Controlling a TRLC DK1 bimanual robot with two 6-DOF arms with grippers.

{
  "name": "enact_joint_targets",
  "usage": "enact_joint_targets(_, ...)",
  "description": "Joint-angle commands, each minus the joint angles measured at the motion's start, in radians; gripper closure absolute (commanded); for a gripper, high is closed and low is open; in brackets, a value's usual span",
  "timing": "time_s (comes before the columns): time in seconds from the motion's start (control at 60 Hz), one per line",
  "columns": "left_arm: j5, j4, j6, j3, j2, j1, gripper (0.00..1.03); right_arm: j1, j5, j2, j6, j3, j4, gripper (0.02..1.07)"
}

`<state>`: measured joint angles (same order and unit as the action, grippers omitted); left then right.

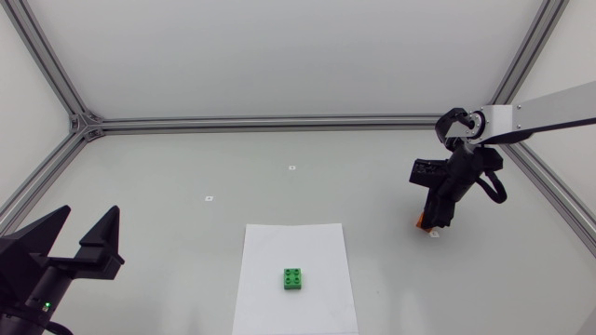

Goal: Pick up the orange 2x2 brick with the right arm and stack it on top of the green 2x2 brick in the center

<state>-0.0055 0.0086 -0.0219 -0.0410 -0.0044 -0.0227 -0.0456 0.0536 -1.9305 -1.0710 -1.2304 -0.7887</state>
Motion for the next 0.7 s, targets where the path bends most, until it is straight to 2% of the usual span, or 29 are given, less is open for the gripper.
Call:
enact_joint_targets(0.0,0.004,-0.015,0.013,0.041,-0.008,0.004,0.04,0.007,-0.008,-0.033,-0.009,-0.011,-0.017,0.39)
enact_joint_targets(0.433,0.006,-0.015,0.013,0.041,-0.008,0.003,0.04,0.009,-0.015,-0.038,-0.012,-0.009,-0.023,0.39)
enact_joint_targets(0.533,0.004,-0.015,0.013,0.041,-0.008,0.003,0.04,0.012,-0.015,-0.039,-0.01,-0.011,-0.026,0.45)
enact_joint_targets(0.683,0.004,-0.015,0.013,0.041,-0.008,0.003,0.04,0.015,-0.015,-0.042,-0.006,-0.011,-0.026,0.45)
